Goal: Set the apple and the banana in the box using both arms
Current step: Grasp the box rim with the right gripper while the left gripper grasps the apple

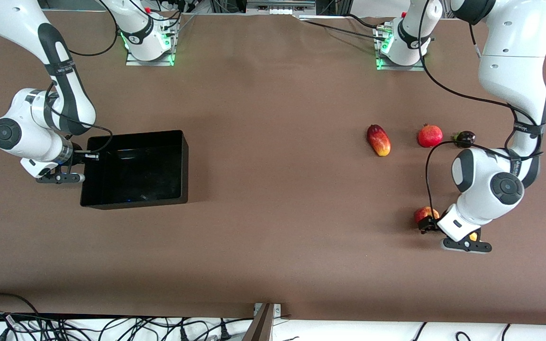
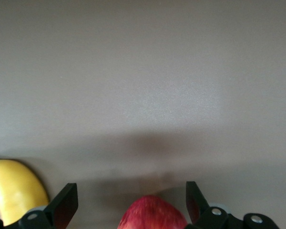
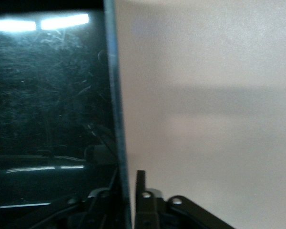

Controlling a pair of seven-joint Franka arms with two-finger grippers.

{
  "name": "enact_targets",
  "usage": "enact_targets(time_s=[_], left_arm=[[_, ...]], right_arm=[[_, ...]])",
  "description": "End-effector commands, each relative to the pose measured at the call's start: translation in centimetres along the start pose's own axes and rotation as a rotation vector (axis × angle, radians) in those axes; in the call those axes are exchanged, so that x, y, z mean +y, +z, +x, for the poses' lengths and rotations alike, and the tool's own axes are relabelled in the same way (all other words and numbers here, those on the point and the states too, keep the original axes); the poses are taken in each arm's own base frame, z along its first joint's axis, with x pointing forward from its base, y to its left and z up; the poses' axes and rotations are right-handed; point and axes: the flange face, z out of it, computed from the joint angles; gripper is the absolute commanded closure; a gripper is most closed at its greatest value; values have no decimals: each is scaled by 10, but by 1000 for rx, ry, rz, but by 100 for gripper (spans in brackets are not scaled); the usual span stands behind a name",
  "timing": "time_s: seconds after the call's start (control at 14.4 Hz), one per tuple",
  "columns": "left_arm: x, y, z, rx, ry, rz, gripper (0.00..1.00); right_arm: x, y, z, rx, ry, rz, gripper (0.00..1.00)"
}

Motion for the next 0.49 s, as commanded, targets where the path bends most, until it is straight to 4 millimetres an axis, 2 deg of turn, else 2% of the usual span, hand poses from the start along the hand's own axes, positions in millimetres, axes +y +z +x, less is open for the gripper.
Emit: enact_targets(time_s=[0.0,0.14,0.28,0.35,0.42], left_arm=[[4,16,-14,5,-10,-1,0],[4,21,-18,-7,-12,-2,0],[10,29,-27,-8,-37,-6,0],[13,34,-34,-11,-43,-8,0],[13,35,-35,-8,-52,-8,0]], right_arm=[[-3,-34,10,3,-20,20,100],[-20,-75,30,-8,-38,55,100],[-47,-120,46,-4,-69,92,100],[-59,-133,51,2,-84,109,100],[-81,-144,55,10,-113,120,100]])
